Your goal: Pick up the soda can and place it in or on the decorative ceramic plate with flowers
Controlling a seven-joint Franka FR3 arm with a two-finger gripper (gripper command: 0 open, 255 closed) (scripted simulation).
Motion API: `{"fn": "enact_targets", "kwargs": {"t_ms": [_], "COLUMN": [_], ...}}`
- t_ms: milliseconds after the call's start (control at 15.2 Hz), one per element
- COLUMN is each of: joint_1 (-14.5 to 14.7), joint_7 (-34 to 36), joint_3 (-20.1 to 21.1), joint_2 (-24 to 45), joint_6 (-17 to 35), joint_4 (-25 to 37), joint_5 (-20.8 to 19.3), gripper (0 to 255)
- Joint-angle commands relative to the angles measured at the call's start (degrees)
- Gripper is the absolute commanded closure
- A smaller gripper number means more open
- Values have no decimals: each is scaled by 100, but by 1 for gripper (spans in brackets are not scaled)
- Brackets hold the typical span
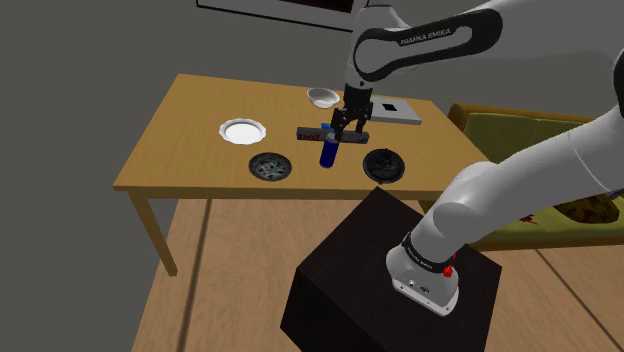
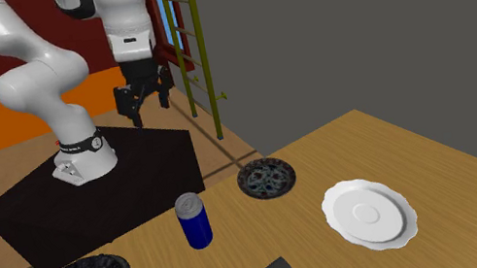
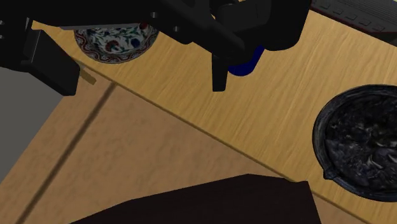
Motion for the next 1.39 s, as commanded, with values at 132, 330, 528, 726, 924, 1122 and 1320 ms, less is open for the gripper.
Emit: {"fn": "enact_targets", "kwargs": {"t_ms": [132,330,528,726,924,1122,1320], "joint_1": [-138,-222,-297,-380,-471,-483,-495], "joint_7": [-165,-304,-473,-678,-870,-918,-970], "joint_3": [-232,-396,-546,-669,-733,-717,-699], "joint_2": [762,1352,1962,2584,3105,3285,3475], "joint_6": [758,1280,1751,2162,2453,2677,2898], "joint_4": [175,357,606,920,1229,1180,1143], "joint_5": [-51,-21,79,254,451,518,593], "gripper": [0,0,0,0,0,0,0]}}
